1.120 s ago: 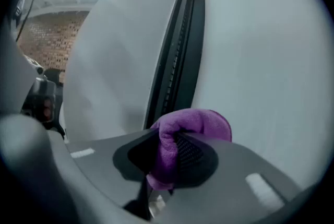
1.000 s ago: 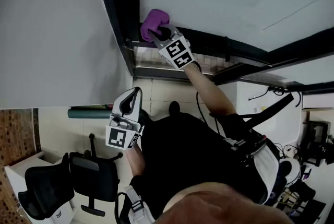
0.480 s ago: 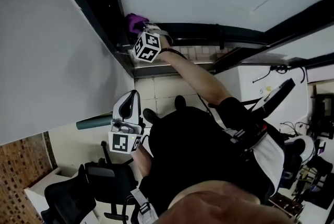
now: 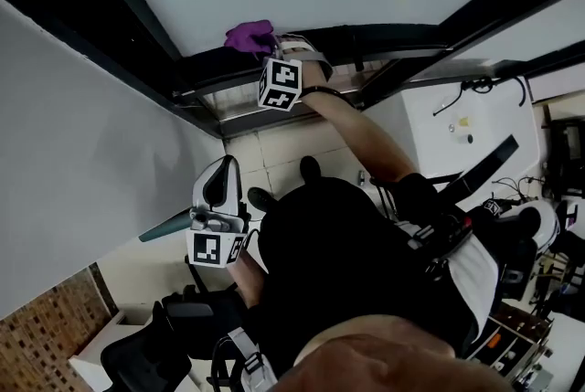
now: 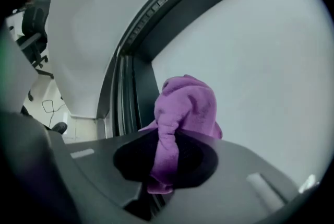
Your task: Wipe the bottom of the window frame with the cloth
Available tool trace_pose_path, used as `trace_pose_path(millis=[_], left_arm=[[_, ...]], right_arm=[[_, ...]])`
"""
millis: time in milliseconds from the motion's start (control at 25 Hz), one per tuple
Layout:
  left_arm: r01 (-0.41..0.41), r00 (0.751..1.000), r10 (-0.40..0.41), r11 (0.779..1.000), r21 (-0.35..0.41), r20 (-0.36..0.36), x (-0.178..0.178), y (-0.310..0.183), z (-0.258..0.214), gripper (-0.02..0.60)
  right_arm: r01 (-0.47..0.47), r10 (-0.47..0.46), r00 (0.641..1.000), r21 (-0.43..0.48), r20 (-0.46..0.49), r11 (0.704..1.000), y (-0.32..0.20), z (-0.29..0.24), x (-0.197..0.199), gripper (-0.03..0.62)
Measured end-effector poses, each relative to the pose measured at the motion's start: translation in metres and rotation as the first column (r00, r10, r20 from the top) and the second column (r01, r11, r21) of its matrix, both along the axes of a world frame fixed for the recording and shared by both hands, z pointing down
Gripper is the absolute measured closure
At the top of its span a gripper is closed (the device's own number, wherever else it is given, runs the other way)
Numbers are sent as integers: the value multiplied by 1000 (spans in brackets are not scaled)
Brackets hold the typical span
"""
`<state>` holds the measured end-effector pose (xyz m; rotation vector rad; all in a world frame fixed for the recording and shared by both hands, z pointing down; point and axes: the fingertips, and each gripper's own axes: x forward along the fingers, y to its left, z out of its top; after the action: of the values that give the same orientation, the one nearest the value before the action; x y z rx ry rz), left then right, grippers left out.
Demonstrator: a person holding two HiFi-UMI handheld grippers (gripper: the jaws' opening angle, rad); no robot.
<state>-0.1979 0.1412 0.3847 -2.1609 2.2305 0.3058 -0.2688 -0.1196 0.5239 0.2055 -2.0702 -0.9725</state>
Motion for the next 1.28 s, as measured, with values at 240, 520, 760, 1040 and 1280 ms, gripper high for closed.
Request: trace_pose_path(millis=[240,520,760,1040,1280], left_arm=[[-58,998,58,998,-4,0,12,-18,0,580],[-55,998,55,998,-3,-10,23,-19,2,580],[-15,999,14,1000,-25,-33,6,-1,16,580],[46,999,-46,999,2,-23,-8,18,8,580],[111,994,-111,994,3,-23,-18,42,6,580]], right_arm=[[-129,186,953,234,-240,964,-70,6,79,534],[-91,195,911,286,-363,954,-85,10,98,534],[-102,92,993,-160,-73,982,-30,-35,74,530],[244,63,915,-671,398,700,83,-82,-52,528],[132,40,966,-617,257,776,101,-21,-130,531]])
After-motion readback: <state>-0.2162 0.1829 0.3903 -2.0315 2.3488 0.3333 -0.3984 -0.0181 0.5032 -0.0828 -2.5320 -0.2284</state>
